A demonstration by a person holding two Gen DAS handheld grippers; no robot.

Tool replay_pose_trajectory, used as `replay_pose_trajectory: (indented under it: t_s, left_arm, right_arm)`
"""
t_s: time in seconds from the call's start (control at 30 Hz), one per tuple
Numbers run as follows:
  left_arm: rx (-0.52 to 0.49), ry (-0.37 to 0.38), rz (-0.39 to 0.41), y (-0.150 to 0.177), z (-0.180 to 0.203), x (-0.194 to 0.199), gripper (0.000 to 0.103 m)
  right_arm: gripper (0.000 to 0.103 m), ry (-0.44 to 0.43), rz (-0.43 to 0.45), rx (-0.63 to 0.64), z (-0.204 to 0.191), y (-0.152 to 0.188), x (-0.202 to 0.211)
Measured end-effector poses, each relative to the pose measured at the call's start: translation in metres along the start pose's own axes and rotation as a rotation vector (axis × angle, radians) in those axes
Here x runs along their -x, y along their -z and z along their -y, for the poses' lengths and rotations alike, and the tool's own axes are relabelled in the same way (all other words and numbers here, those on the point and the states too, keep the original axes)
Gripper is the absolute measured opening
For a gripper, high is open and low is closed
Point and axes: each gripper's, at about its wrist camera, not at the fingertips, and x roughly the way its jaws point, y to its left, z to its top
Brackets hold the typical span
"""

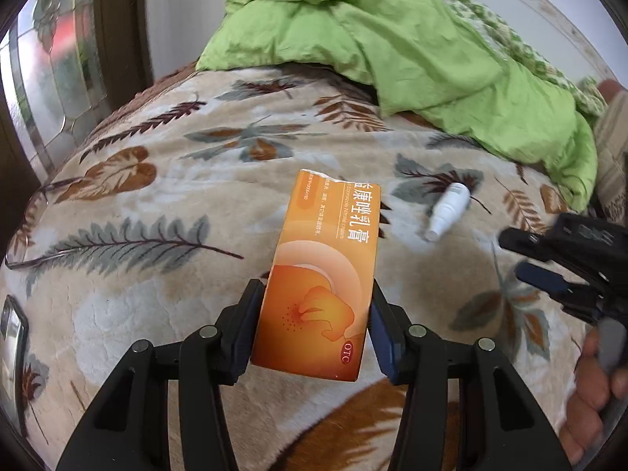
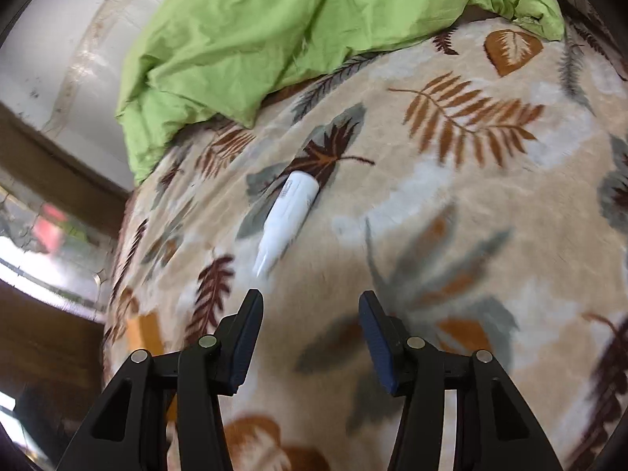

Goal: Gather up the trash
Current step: 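Grasp the white spray bottle with the right tool while the left tool holds the orange box, then lift the spray bottle with the right tool while the left tool holds the orange box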

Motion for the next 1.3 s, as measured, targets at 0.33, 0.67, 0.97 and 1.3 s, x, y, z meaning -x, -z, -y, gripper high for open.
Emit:
replay_pose_trajectory:
  t_s: [0.33, 0.67, 0.97, 1.3]
  left_arm:
    - [0.041, -0.018, -0.038, -0.006, -0.010, -0.014, 0.050]
    - [0.016, -0.018, -0.033, -0.003, -0.006, -0.015, 0.050]
    - [-0.064, 0.018, 0.031, 0.015, 0.015, 0.014, 0.050]
    - [-0.174, 0.040, 0.091, 0.057, 0.042, 0.066, 0.050]
  right_arm:
    - [0.050, 0.080, -0.014, -0.027, -0.024, -0.044, -0.073]
    - [0.036, 0.137, 0.001, 0.115, -0.032, -0.041, -0.074]
    - [0.036, 0.132, 0.098, 0.255, 0.001, 0.035, 0.028]
    - [0.035, 0.124, 0.225, 0.359, 0.007, 0.125, 0.114]
